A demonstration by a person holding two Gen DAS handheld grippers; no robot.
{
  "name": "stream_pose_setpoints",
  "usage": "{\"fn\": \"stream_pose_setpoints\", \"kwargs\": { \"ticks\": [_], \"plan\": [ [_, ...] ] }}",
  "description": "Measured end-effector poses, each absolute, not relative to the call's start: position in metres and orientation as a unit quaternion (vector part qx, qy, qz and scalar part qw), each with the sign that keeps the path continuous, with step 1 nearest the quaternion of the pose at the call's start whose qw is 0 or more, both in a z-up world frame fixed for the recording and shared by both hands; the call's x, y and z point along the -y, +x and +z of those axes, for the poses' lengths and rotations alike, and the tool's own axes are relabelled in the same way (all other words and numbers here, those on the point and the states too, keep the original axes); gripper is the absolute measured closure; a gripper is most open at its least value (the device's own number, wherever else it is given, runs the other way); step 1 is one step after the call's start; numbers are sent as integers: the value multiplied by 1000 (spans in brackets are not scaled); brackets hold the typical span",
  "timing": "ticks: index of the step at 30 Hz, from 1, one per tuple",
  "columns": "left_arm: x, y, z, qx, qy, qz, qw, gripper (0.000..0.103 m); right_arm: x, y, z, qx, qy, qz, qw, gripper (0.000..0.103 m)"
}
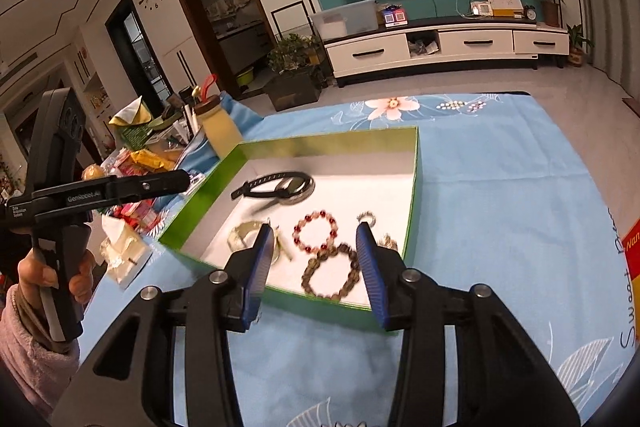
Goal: Organize jewelry
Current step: 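Withdraw both open tools from the box back over the table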
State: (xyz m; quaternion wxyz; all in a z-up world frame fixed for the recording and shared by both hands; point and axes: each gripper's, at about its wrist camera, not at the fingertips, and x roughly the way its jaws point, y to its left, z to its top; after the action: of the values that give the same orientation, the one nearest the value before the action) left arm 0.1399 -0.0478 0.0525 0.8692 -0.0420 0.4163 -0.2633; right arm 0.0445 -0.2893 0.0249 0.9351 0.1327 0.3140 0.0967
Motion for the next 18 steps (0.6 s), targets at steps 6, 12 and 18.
{"fn": "stream_pose_setpoints", "kwargs": {
  "ticks": [6,12,18],
  "plan": [
    [27,121,32,-441,-39,-223,869,20,284,31,11,-336,140,96,927,59],
    [18,106,19,-456,-25,-205,865,12,282,20,-3,-359,151,92,917,54],
    [19,86,17,-457,-3,-202,866,10,271,12,-8,-367,149,95,913,49]
  ]
}}
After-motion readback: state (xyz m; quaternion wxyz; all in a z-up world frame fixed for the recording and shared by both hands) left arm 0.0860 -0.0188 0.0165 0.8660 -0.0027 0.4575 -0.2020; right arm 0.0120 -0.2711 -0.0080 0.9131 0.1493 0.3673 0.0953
